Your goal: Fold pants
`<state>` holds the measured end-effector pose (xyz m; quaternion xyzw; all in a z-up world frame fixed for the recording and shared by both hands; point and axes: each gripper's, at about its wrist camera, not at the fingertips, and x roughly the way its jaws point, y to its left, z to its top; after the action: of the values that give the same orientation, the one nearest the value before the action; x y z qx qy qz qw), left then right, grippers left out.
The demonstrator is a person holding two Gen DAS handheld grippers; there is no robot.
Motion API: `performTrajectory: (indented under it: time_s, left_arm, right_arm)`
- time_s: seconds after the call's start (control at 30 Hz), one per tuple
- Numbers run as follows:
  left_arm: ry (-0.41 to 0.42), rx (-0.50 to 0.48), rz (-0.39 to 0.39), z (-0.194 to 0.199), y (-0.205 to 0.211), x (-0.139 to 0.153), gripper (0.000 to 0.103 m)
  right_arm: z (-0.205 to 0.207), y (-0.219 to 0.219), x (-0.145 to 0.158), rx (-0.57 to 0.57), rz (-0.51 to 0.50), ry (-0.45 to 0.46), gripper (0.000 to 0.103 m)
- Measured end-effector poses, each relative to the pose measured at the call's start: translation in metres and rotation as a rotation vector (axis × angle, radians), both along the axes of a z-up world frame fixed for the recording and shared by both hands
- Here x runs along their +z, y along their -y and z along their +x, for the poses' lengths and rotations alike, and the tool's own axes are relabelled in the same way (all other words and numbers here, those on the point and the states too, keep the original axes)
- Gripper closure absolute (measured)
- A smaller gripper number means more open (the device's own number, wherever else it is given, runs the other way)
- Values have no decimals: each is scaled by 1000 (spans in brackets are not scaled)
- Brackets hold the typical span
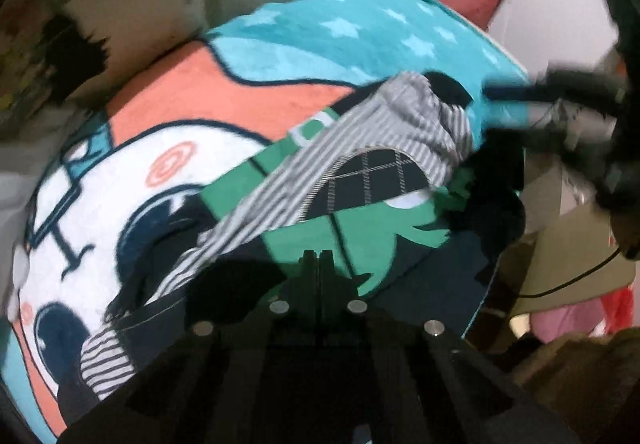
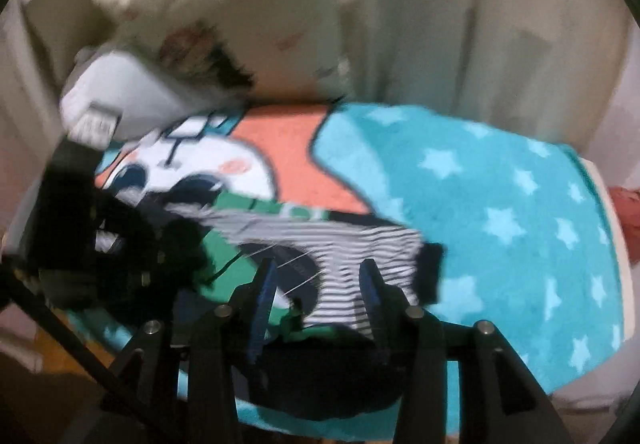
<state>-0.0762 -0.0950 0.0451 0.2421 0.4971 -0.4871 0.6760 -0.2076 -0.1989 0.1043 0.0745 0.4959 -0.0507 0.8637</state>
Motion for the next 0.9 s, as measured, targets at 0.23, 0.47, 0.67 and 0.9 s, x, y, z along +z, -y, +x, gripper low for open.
performTrajectory:
  time_s: [0.23,0.47,0.67,0.9]
  left_arm:
    - [4,90,-1,20,-21,0,102]
    - [31,227,-14,39,-51,3,102]
    - [55,411,-17,62,-89,4,101]
    - [73,503,45,71,-119,-12,99]
  right_arm:
    - [24,-6,-70,84,83,-169,78]
    - [38,-23,-18,111,-69,-93,98]
    - [89,-25,-1,112,-165,-19,99]
    - [107,-7,-60,42,-88,-162,94]
